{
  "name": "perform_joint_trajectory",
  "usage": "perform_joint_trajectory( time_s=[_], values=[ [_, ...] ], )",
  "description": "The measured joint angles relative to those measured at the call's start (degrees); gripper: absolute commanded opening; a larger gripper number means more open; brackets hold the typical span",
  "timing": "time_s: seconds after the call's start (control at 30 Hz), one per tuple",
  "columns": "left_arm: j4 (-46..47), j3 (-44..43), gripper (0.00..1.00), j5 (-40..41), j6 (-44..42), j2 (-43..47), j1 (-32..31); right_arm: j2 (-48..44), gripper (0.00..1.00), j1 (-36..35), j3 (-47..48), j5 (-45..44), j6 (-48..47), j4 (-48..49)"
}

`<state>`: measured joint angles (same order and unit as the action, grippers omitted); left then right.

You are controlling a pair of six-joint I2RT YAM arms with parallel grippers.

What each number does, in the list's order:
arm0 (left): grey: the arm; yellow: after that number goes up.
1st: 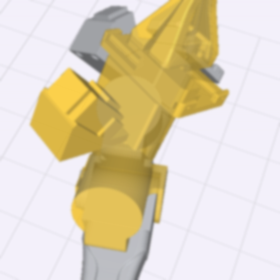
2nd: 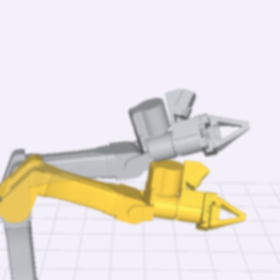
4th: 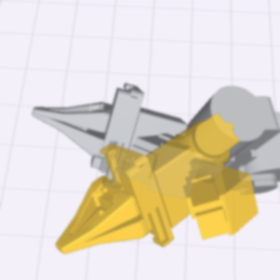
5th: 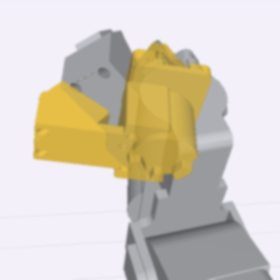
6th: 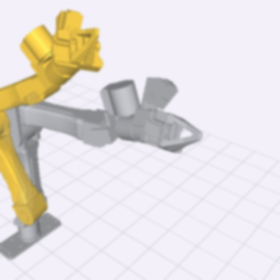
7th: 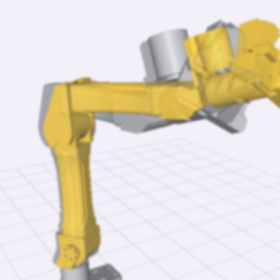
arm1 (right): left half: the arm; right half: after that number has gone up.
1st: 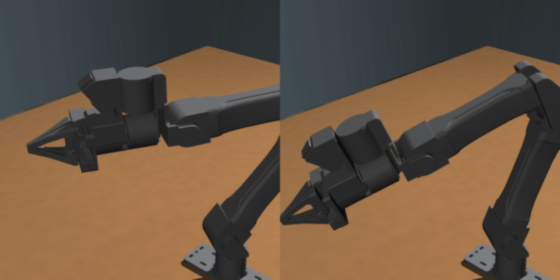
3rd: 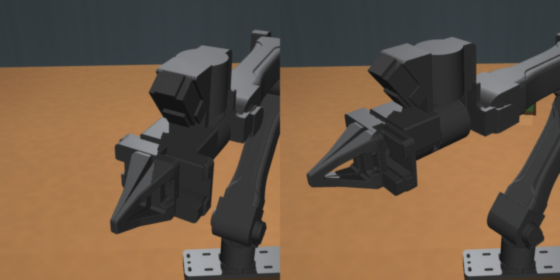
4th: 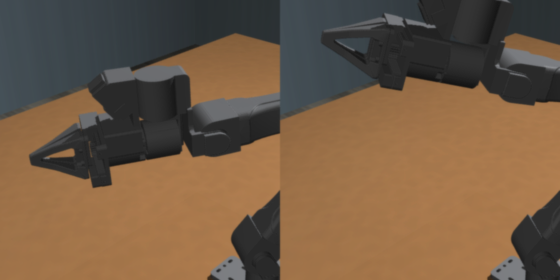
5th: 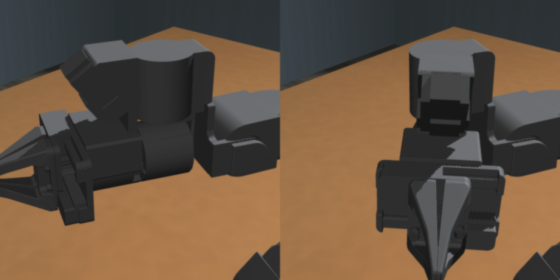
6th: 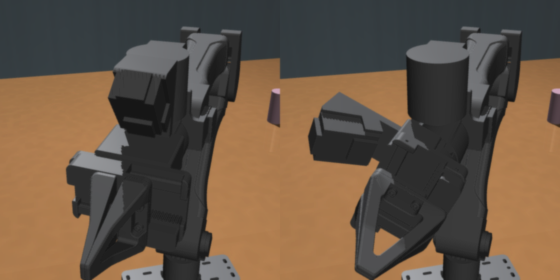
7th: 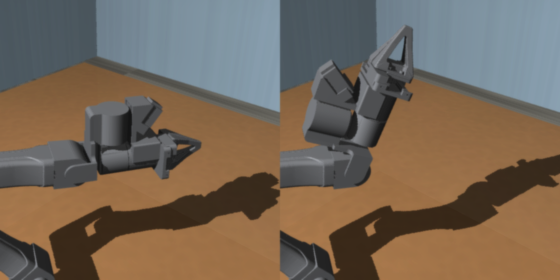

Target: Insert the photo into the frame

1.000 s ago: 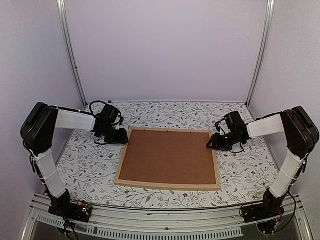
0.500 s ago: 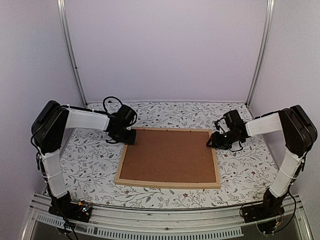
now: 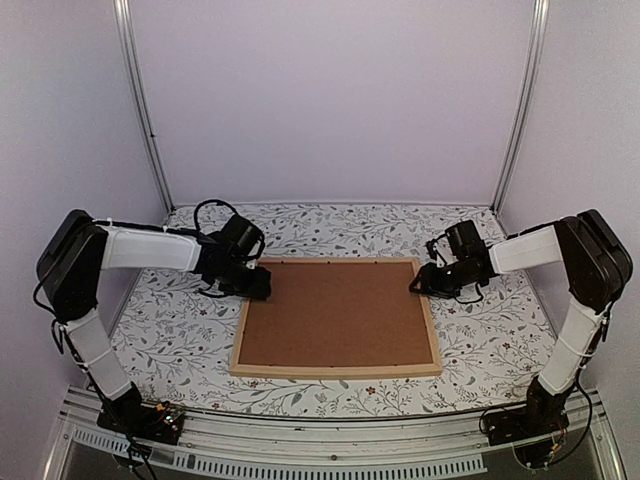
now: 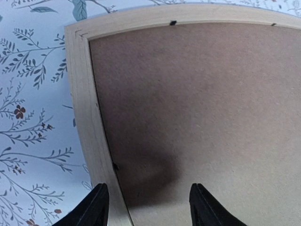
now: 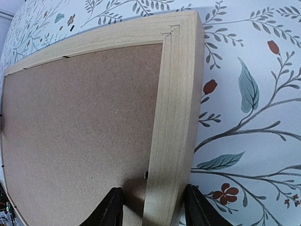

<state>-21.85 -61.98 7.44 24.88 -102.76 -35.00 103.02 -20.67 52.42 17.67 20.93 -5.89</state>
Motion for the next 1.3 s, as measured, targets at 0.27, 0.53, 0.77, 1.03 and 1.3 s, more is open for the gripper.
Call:
perform_joint_trajectory(
  time_s=[0.27,0.53,0.77,1.03,1.3],
  values=[
    [2.89,4.94,0.52,-8.61,1.53,4.72,5.29,0.13,0.46,-0.24,-0.33,0.13,-0.02,1.27],
    [4.07,6.82,0.48,-10.34,2.01,4.66,8.66,0.15,0.46,-0.24,-0.37,0.15,0.00,1.36],
    [6.05,7.02,0.45,-11.32,2.23,3.26,9.01,0.15,0.46,-0.24,-0.39,0.15,0.00,1.38],
    [7.89,8.59,0.45,-12.00,2.84,3.10,10.25,0.13,0.46,-0.24,-0.44,0.15,0.00,1.42],
    [9.27,8.68,0.45,-12.90,3.28,3.08,11.19,0.15,0.45,-0.24,-0.44,0.15,0.00,1.44]
  ],
)
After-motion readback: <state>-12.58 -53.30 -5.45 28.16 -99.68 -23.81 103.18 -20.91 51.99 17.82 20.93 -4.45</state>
